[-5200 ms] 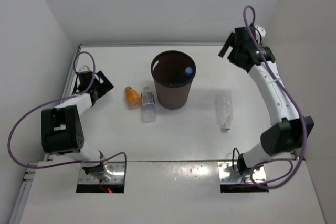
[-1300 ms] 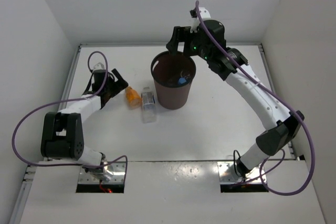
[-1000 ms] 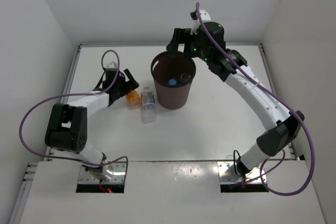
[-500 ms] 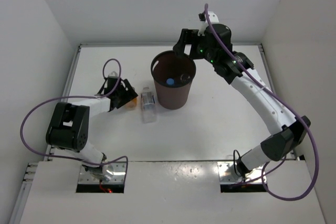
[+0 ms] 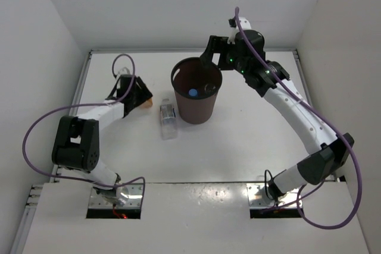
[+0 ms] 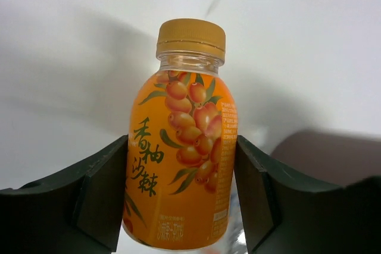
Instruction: Put the plastic bottles in the bin
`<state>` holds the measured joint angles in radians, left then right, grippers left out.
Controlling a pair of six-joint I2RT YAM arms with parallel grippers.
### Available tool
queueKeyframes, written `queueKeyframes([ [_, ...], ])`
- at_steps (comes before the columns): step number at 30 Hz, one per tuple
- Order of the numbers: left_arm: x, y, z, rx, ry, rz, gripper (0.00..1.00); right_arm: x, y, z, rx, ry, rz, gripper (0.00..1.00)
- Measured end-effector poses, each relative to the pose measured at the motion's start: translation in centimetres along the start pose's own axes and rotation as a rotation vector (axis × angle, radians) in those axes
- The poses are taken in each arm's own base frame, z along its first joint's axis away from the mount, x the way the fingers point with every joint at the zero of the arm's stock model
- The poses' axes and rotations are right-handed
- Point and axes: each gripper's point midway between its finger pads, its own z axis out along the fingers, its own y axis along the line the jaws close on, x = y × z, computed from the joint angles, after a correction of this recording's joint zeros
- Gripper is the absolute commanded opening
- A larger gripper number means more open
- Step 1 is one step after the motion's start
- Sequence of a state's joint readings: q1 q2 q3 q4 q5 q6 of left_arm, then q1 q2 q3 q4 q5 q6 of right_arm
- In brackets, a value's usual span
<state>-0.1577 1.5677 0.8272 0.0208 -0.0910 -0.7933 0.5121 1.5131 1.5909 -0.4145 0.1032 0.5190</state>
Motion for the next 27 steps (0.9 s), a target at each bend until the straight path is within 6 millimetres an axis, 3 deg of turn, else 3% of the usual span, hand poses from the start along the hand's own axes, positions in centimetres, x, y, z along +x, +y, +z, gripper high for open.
queueKeyframes([
  [4,-9.1,-4.2,-1.3,0.053,-0.207,0.017,0.36,0.8,-0.5,-0.3,0.009,0.018,0.006,1.00],
  [7,-16.7,-8.5,-4.0,0.160,-0.390,0.004,0.36,1.2,-0.9,-0.4,0.017,0.027,0.010,1.00],
  [9,-19.8,-10.6,-6.1,0.239,-0.476,-0.017,0.36,1.6,-1.2,-0.4,0.025,0.034,0.014,1.00],
  [11,-21.3,-12.3,-7.9,0.304,-0.521,-0.026,0.36,2.2,-1.6,-0.6,0.032,0.044,0.018,1.00],
  [15,-20.8,-16.5,-10.0,0.428,-0.523,-0.014,0.36,2.7,-2.3,-1.3,0.050,0.048,0.024,1.00],
  [19,-16.9,-22.5,-12.2,0.580,-0.452,0.043,0.36,1.7,-3.3,-2.0,0.101,0.006,0.047,1.00],
  [22,-13.9,-27.4,-15.4,0.720,-0.405,0.086,0.36,0.8,-4.5,-2.5,0.154,-0.031,0.070,1.00],
  [27,-9.2,-32.4,-19.4,0.875,-0.337,0.134,0.36,0.4,-5.9,-2.7,0.213,-0.049,0.089,1.00],
])
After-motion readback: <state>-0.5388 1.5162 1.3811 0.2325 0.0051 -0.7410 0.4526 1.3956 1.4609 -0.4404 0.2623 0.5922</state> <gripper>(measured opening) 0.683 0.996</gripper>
